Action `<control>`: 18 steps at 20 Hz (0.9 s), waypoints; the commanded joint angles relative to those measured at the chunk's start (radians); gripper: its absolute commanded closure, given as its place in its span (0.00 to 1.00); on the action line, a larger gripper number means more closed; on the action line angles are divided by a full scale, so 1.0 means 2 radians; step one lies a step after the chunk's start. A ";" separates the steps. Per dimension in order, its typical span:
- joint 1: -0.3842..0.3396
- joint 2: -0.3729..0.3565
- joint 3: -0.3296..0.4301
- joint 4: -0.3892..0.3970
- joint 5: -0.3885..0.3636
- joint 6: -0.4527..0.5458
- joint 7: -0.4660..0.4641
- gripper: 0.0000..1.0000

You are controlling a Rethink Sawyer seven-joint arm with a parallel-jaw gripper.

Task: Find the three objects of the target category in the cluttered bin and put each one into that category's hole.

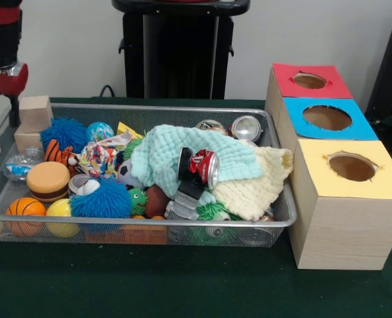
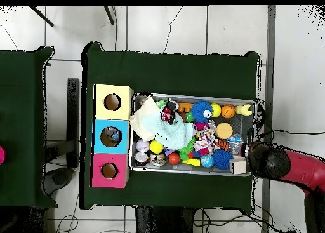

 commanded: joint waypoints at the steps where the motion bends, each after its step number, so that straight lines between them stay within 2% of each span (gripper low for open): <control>1: 0.021 0.007 -0.021 0.066 0.031 -0.028 0.109 0.00; 4: 0.022 -0.010 -0.020 0.079 0.051 -0.014 0.096 0.00; 9: 0.032 0.019 -0.027 0.062 0.061 -0.030 0.099 0.00; 18: 0.026 0.014 -0.033 0.048 0.085 0.011 0.062 0.00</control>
